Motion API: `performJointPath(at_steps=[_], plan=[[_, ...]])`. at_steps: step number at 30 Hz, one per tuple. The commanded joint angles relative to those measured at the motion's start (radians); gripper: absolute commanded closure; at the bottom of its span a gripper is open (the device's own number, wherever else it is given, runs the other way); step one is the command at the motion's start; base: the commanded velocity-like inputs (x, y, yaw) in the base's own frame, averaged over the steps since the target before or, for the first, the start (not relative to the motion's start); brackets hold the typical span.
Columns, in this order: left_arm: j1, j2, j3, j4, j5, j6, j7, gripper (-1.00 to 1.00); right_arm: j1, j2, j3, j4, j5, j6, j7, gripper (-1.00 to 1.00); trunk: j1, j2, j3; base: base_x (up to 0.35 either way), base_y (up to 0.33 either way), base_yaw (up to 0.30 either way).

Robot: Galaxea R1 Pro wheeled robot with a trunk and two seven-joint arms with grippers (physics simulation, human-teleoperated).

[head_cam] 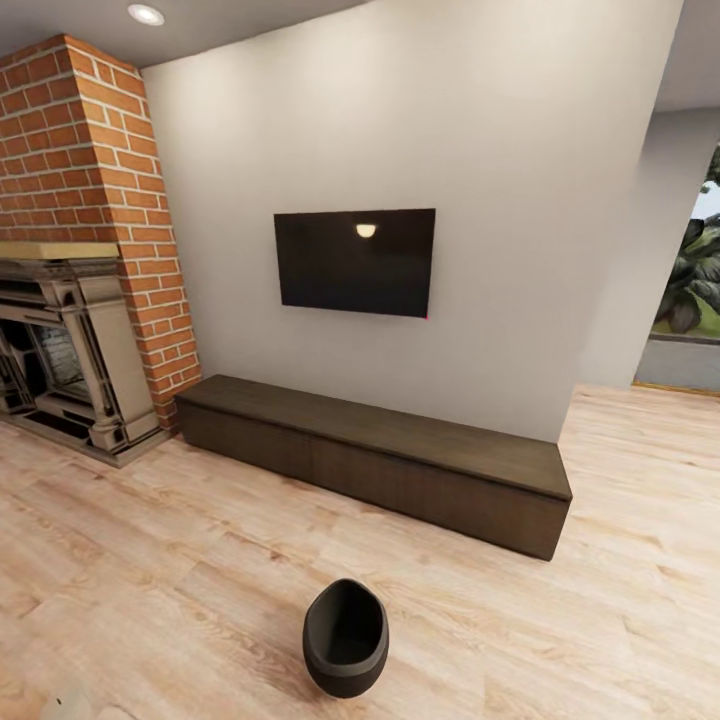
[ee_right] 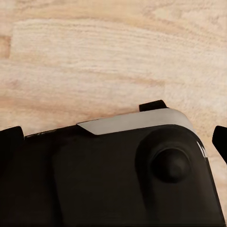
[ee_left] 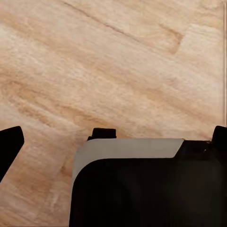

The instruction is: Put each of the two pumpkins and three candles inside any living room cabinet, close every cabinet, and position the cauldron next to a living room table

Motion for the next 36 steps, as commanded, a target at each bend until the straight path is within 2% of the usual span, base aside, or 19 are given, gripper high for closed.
performJointPath(at_steps=[1, 3, 5, 6, 8, 9, 10, 13, 15, 16, 17, 20, 21, 23, 24, 26, 28, 31, 36], plan=[[-0.004, -0.002, -0.001, -0.010, 0.007, 0.001, -0.003, -1.00, -0.001, 0.000, 0.003, -0.002, -0.002, 0.015, -0.001, -1.00, 0.000, 0.000, -0.001, 0.029, 0.000, 0.000], [-0.014, -0.004, -0.001, -0.066, 0.012, 0.021, -0.006, -1.00, -0.001, 0.000, 0.010, -0.015, 0.002, 0.068, -0.005, -1.00, 0.000, 0.000, -0.001, 0.015, 0.000, 0.000], [-0.022, 0.000, 0.000, -0.151, 0.014, 0.107, -0.008, -1.00, -0.003, -0.001, 0.014, -0.086, 0.002, 0.126, -0.010, -1.00, 0.000, 0.000, -0.001, 0.006, 0.000, 0.000], [-0.031, 0.004, 0.000, -0.245, 0.014, 0.240, -0.008, -1.00, -0.004, -0.005, 0.015, -0.185, 0.000, 0.209, -0.015, -1.00, 0.000, 0.000, -0.001, 0.002, 0.000, 0.000], [-0.042, 0.007, 0.001, -0.409, 0.014, 0.463, -0.011, -1.00, -0.005, -0.007, 0.017, -0.360, 0.000, 0.394, -0.042, -1.00, 0.000, 0.000, -0.001, 0.001, 0.000, 0.000], [-0.046, 0.009, 0.003, -0.539, 0.016, 0.615, -0.013, -1.00, -0.005, -0.006, 0.020, -0.523, 0.002, 0.549, -0.091, -1.00, 0.000, 0.000, -0.001, 0.000, 0.000, 0.000], [-0.049, 0.009, 0.004, -0.620, 0.019, 0.695, -0.013, -1.00, -0.005, -0.005, 0.021, -0.634, 0.002, 0.640, -0.136, -1.00, 0.000, 0.000, -0.001, 0.000, 0.000, 0.000], [-0.074, 0.003, 0.006, -0.804, 0.047, 0.842, -0.010, -1.00, -0.005, -0.002, 0.042, -0.919, -0.001, 0.842, -0.266, -1.00, 0.000, 0.000, -0.001, 0.000, 0.000, 0.000], [-0.127, -0.002, 0.007, -0.852, 0.077, 0.904, -0.004, -1.00, -0.007, -0.001, 0.070, -1.045, -0.006, 0.922, -0.310, -1.00, 0.000, 0.000, -0.001, 0.000, 0.000, 0.000], [-0.160, -0.003, 0.008, -0.848, 0.087, 0.932, -0.002, -1.00, -0.010, 0.000, 0.081, -1.084, -0.007, 0.944, -0.322, -1.00, 0.000, 0.000, -0.001, 0.000, 0.000, 0.000], [-0.177, -0.003, 0.008, -0.839, 0.091, 0.944, -0.001, -1.00, -0.012, 0.000, 0.085, -1.099, -0.008, 0.951, -0.327, -1.00, 0.000, 0.000, -0.001, 0.000, 0.000, 0.000], [-0.276, -0.005, 0.009, -0.739, 0.101, 0.971, -0.002, -1.00, -0.024, 0.003, 0.106, -1.139, -0.010, 0.965, -0.336, -1.00, 0.000, 0.000, -0.001, 0.000, 0.000, 0.000], [-0.288, -0.005, 0.009, -0.722, 0.101, 0.969, -0.003, -1.00, -0.026, 0.004, 0.111, -1.141, -0.010, 0.965, -0.336, -1.00, 0.000, 0.000, -0.001, 0.000, 0.000, 0.000], [-0.317, -0.007, 0.010, -0.675, 0.101, 0.943, -0.003, -1.00, -0.029, 0.007, 0.148, -1.147, -0.006, 0.952, -0.335, -1.00, 0.000, 0.000, -0.001, 0.000, 0.000, 0.000], [-0.321, -0.007, 0.010, -0.668, 0.101, 0.931, -0.004, -1.00, -0.029, 0.008, 0.160, -1.148, -0.005, 0.945, -0.335, -1.00, 0.000, 0.000, -0.001, 0.000, 0.000, 0.000], [-0.332, -0.010, 0.009, -0.649, 0.103, 0.873, -0.001, -1.00, -0.031, 0.010, 0.215, -1.149, -0.006, 0.917, -0.340, -1.00, 0.000, 0.000, -0.001, 0.000, 0.000, 0.000], [-0.335, -0.015, 0.008, -0.643, 0.101, 0.852, 0.001, -1.00, -0.031, 0.012, 0.238, -1.149, -0.010, 0.907, -0.341, -1.00, 0.000, 0.000, -0.001, 0.000, 0.000, 0.000], [-0.335, -0.016, 0.008, -0.637, 0.100, 0.832, -0.001, -1.00, -0.031, 0.014, 0.251, -1.142, -0.012, 0.896, -0.338, -1.00, 0.000, 0.000, -0.001, 0.000, 0.000, 0.000], [-0.332, -0.018, 0.002, -0.612, 0.093, 0.789, 0.002, -1.00, -0.031, 0.015, 0.260, -1.106, -0.013, 0.834, -0.337, -1.00, 0.000, 0.000, -0.001, 0.000, 0.000, 0.000]])
